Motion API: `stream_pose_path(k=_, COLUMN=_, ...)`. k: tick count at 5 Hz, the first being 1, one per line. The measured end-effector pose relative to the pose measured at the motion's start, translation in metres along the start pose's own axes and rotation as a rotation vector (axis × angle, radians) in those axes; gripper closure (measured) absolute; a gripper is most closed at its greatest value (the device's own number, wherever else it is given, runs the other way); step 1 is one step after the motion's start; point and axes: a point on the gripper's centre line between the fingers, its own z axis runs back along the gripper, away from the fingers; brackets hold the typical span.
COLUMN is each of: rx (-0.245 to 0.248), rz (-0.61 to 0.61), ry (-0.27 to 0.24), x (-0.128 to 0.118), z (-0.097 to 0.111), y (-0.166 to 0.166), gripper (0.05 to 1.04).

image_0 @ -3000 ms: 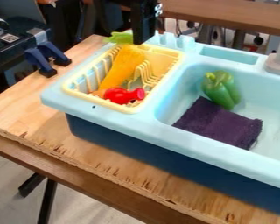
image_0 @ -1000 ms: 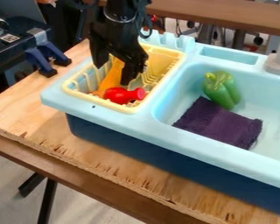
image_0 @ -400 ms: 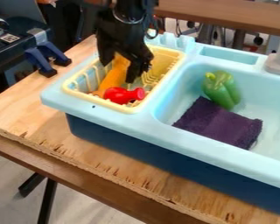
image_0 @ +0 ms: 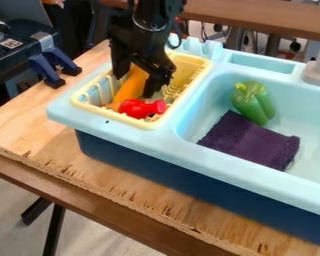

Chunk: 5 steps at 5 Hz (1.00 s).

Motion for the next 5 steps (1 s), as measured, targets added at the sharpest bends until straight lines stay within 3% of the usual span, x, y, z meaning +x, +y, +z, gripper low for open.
stream_pose_path(k=1, rx=0.003, rz=-0.015, ry=-0.001, x=0.004, z=-0.003, y=0.003, gripper=0.417)
stream_pose_path(k=2, rx=0.003, rz=-0.023, ry=0.004, x=0.005, z=-0.001, y=0.002, gripper=0.639)
stream_pose_path(k=3, rx=0.001, rz=-0.044, ry=0.029, x=0.001, z=-0.001, y=0.002, gripper=0.751)
stream_pose_path(k=4, rx=0.01, rz=-0.1, ry=-0.019, x=0.001, z=0.029, y=0.004, gripper=0.796)
stream_pose_path(k=5, rx=-0.051, rz=-0.093, ry=-0.254, x=0.011, z=0.09, y=0.01, gripper=0.82)
